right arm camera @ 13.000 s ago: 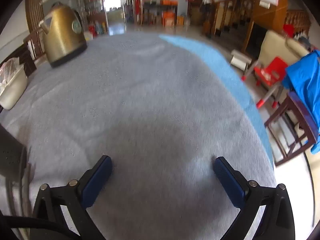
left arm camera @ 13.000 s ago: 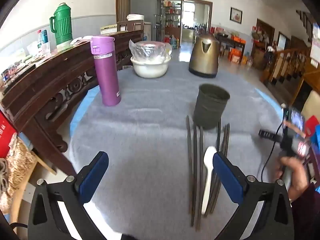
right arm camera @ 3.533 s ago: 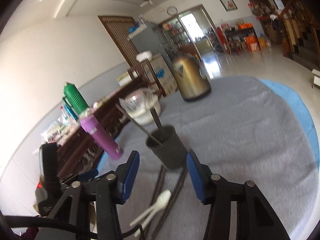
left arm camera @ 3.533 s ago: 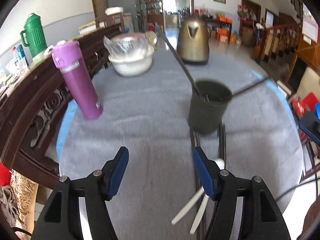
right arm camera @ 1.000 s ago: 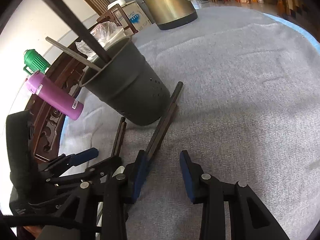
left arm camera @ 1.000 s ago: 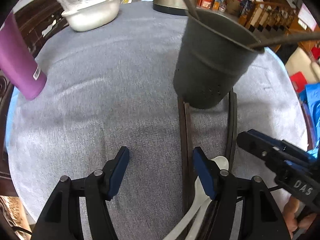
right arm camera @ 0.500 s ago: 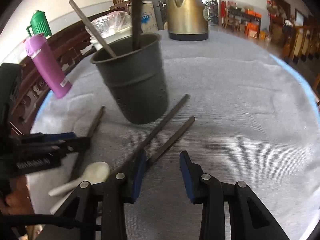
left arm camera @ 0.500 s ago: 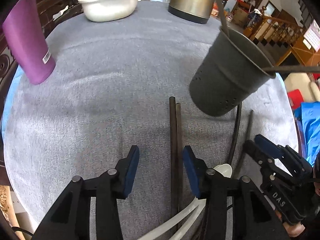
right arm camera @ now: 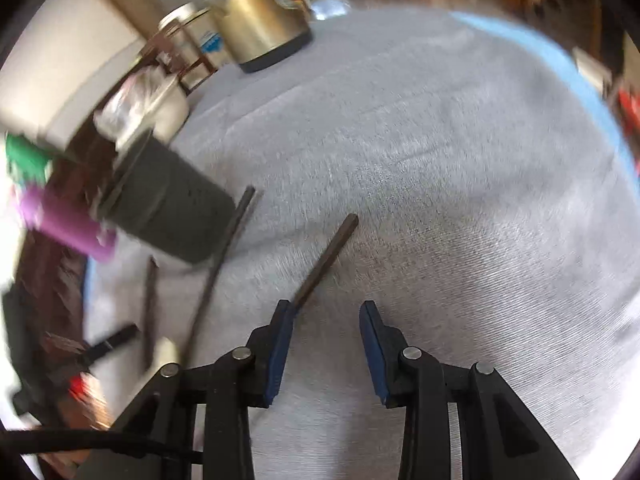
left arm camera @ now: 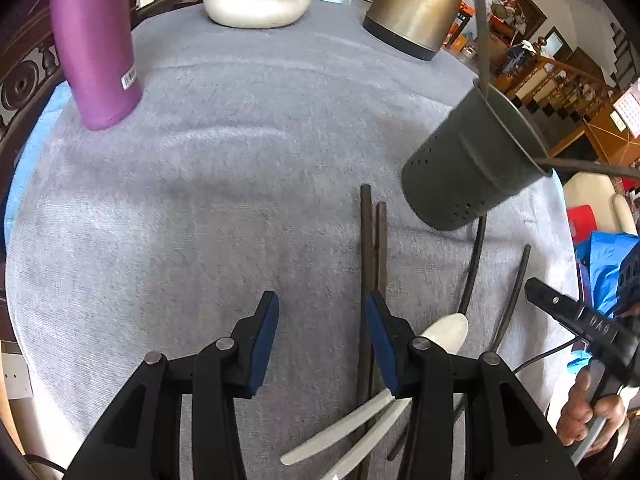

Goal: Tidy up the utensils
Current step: 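Close the right gripper on the chopstick and lift it upright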

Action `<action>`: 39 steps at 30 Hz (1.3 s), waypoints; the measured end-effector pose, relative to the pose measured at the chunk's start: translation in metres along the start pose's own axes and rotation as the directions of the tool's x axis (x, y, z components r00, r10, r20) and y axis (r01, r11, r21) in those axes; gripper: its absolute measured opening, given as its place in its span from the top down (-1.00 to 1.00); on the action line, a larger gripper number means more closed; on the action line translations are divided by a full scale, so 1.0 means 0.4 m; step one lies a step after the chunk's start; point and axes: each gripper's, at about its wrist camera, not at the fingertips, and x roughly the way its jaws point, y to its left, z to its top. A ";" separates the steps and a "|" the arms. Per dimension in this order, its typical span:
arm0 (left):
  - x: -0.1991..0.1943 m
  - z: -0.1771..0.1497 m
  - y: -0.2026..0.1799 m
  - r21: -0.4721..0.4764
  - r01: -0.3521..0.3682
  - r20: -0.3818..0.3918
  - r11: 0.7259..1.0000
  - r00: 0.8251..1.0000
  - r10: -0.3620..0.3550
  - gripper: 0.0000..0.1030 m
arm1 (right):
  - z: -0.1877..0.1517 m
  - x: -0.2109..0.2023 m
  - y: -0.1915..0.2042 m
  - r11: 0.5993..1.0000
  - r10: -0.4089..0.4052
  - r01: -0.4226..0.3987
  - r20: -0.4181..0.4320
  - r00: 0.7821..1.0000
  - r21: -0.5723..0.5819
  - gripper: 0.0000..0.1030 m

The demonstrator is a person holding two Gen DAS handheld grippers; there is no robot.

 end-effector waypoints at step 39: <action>-0.029 0.018 -0.002 0.044 -0.095 0.024 0.994 0.995 0.094 0.87 | -0.010 0.046 0.081 0.977 -0.030 0.039 0.044 0.999 -0.211 0.74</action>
